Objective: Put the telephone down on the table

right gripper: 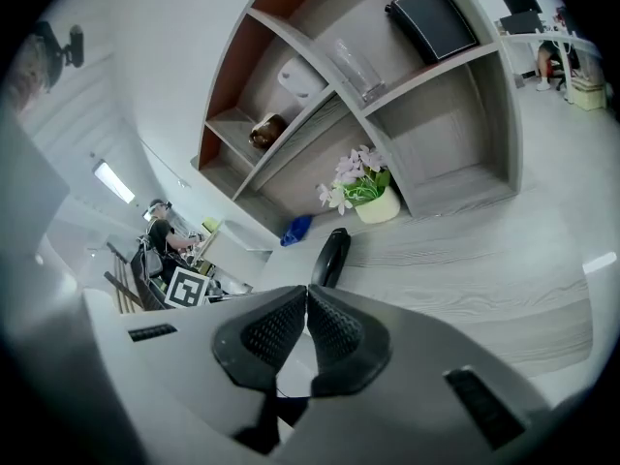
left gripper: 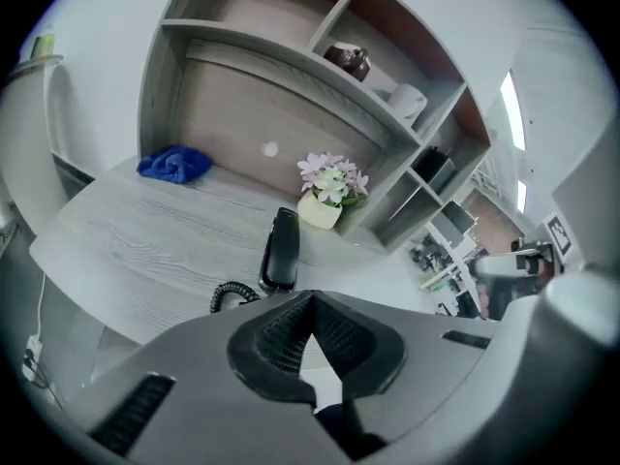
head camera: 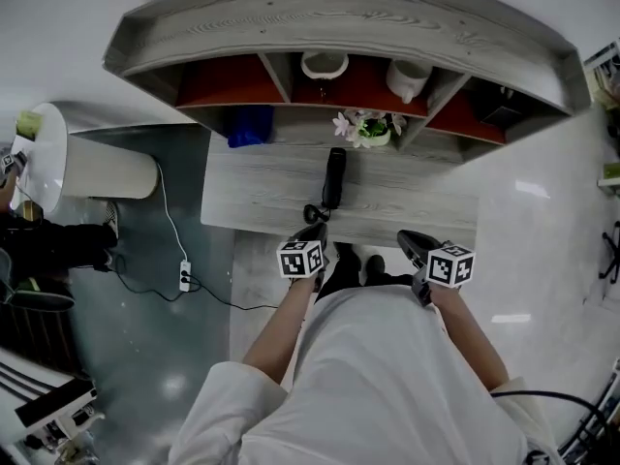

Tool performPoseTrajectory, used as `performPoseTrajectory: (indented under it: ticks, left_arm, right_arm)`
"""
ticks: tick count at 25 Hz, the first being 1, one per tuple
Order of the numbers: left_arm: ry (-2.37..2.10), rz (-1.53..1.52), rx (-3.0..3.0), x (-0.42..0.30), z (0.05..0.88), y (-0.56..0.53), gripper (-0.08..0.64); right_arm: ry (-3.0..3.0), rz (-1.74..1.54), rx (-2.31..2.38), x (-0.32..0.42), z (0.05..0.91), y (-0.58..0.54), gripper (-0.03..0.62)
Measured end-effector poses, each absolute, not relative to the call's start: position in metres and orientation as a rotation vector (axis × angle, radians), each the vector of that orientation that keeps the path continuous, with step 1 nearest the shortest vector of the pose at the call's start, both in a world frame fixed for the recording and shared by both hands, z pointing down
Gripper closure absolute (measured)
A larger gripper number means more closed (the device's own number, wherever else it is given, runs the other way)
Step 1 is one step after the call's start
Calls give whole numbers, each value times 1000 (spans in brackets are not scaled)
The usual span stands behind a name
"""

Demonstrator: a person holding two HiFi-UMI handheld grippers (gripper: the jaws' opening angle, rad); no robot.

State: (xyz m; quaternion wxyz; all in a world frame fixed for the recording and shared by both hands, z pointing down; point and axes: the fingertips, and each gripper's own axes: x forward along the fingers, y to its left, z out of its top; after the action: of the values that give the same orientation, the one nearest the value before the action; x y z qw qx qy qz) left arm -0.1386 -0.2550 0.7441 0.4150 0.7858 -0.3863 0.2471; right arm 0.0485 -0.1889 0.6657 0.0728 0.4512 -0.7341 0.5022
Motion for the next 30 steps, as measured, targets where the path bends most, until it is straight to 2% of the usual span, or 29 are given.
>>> performPoseTrajectory:
  ticks: [6,11,17,30]
  left_arm:
    - [-910,524,2010,-126,704,-210,550]
    - [-887,592,2090,-127,690,-176,549]
    - [-867,600,2116,-132,668,-148,549]
    - [-835,597,2155,-175,643,-146,549]
  right_arm:
    - [-2277,1384,1292,57,649,-162,574]
    - [-2321,1256,1187,63,647,-134,574]
    - [-2337,1254,1171,69,648,-120,574]
    - [-2426,1201,1252,26,618,-125,575]
